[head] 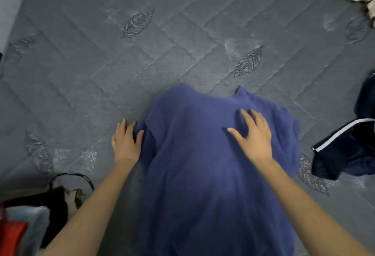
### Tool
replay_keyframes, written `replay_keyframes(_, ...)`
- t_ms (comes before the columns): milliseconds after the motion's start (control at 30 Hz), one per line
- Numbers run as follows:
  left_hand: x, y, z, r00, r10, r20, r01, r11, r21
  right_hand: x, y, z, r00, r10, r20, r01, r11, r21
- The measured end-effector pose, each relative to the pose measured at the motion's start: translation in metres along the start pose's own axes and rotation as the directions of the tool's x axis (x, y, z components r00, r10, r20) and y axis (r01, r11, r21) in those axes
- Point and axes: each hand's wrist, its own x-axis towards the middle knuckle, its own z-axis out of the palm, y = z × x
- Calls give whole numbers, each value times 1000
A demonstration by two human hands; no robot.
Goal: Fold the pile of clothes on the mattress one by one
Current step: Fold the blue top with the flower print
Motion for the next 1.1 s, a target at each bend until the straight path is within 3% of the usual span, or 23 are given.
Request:
replay_keyframes(200, -10, -3, 9, 989, 98, -112, -120, 968, -219, -22, -48, 57, 969, -204, 141, 197, 979, 59)
replay_keyframes(333, -9, 0, -13, 953, -136, -269, -31, 843, -536, -27, -68, 76, 956, -219, 195, 203, 974, 100)
replay_keyframes(467, 3, -21, -36, 906, -248, -342, -8, 799, -602, -23, -79, 81, 953, -221, 208, 196, 971, 134)
replay_keyframes(567, 6, -34, -35, 927, -321, -193, 149, 789, -597, -22, -89, 87, 933, -275, 233, 238, 956, 172)
replay_keyframes(700, -9, -33, -27, 939, -329, 99, 316, 713, -626, -23, -96, 101, 863, -326, 387, 363, 931, -25)
replay_keyframes(800, -19, -27, -32, 964, -251, 85, 251, 765, -594, -23, -93, 105, 829, -327, 455, 416, 903, -108)
replay_keyframes(967, -24, 23, -36, 992, -106, 66, 125, 844, -522, -22, -81, 92, 870, -360, 336, 407, 910, -78)
replay_keyframes(1100, -29, 77, -13, 965, -30, 261, 188, 772, -607, -20, -54, 68, 907, -332, 260, 366, 926, -97)
